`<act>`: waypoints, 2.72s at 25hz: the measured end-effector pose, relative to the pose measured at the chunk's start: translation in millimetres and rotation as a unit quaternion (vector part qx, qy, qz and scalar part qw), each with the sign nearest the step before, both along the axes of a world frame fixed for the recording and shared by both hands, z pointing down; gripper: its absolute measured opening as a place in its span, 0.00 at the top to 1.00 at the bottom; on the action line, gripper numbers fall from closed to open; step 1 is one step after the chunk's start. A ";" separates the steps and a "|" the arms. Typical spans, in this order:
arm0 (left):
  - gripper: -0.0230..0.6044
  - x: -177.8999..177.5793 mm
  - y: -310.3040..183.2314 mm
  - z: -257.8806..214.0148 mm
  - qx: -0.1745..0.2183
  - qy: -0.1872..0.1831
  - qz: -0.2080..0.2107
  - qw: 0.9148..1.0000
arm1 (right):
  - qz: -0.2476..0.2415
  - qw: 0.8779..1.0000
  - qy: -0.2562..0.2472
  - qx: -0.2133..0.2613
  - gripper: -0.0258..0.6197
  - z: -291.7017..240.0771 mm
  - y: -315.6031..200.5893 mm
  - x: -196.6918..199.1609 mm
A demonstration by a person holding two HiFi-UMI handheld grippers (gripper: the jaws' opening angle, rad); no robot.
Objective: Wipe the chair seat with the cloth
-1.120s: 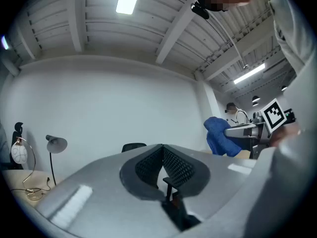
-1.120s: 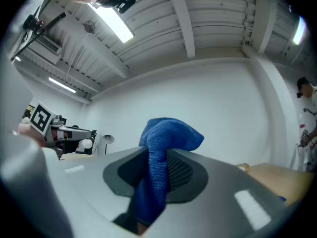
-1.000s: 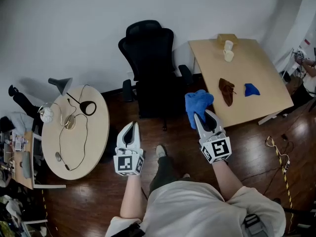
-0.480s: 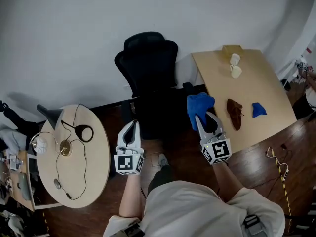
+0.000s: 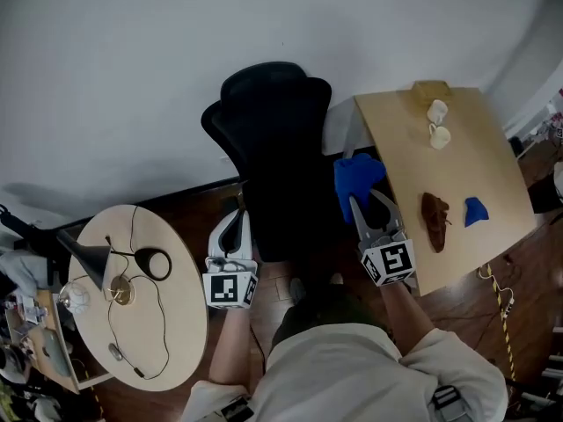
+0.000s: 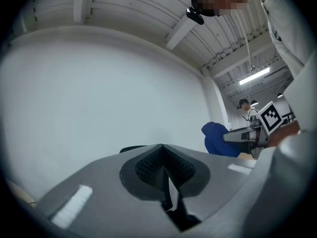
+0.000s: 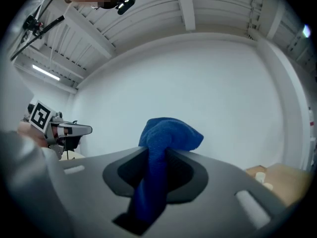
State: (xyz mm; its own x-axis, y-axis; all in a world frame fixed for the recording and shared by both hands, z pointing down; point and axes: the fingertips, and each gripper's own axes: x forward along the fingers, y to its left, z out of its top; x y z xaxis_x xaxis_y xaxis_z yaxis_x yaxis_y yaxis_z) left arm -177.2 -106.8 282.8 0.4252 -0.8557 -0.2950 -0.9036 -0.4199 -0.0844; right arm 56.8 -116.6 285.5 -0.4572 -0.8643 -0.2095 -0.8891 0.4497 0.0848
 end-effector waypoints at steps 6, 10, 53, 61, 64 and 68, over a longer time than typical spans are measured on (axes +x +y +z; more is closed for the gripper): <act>0.91 25.0 -126.6 81.3 -0.082 0.000 -0.011 0.997 | -0.026 0.995 0.003 -0.092 0.81 83.6 -130.8 0.2; 0.91 38.4 -211.6 175.5 -0.135 -0.020 -0.013 0.991 | -0.026 0.991 0.005 -0.133 0.81 180.9 -226.6 -4.7; 0.91 70.8 -273.0 564.1 -0.380 -0.083 -0.005 0.921 | 0.072 0.817 0.103 -0.563 0.81 834.6 -495.1 49.8; 0.91 96.1 -272.4 559.2 -0.386 -0.109 -0.003 0.916 | -0.039 0.832 0.039 -0.552 0.81 807.3 -456.6 -48.1; 0.91 81.7 -269.2 545.4 -0.382 -0.097 -0.016 0.919 | -0.153 0.824 0.041 -0.544 0.81 796.2 -403.2 -177.4; 0.91 59.9 -260.9 536.8 -0.388 -0.098 -0.035 0.916 | -0.207 0.801 0.023 -0.562 0.81 803.0 -363.1 -296.0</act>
